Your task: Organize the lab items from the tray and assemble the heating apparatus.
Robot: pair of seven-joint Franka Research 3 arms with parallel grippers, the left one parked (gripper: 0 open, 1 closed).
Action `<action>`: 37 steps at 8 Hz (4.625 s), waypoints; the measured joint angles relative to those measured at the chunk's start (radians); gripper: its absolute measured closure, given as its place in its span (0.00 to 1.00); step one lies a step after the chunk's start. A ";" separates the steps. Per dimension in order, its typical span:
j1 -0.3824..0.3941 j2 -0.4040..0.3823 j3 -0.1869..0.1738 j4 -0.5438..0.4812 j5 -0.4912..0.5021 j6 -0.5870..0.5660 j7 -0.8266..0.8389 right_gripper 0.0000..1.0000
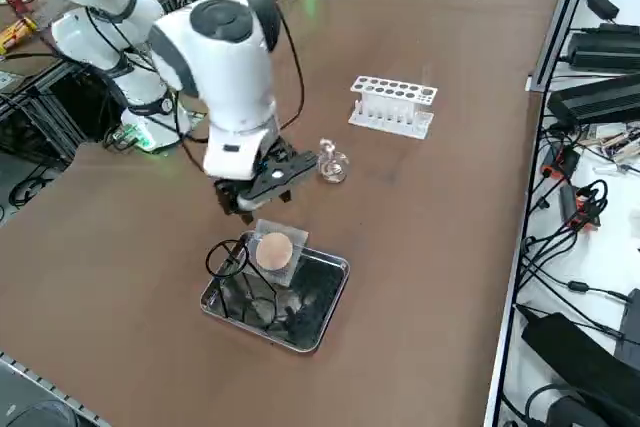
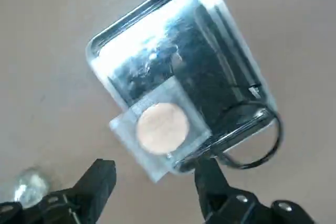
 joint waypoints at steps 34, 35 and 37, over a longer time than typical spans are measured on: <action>-0.178 -0.002 0.007 -0.254 0.181 0.464 0.357 0.71; -0.178 -0.003 0.007 -0.254 0.181 0.464 0.354 0.73; -0.178 -0.003 0.007 -0.254 0.181 0.464 0.353 0.77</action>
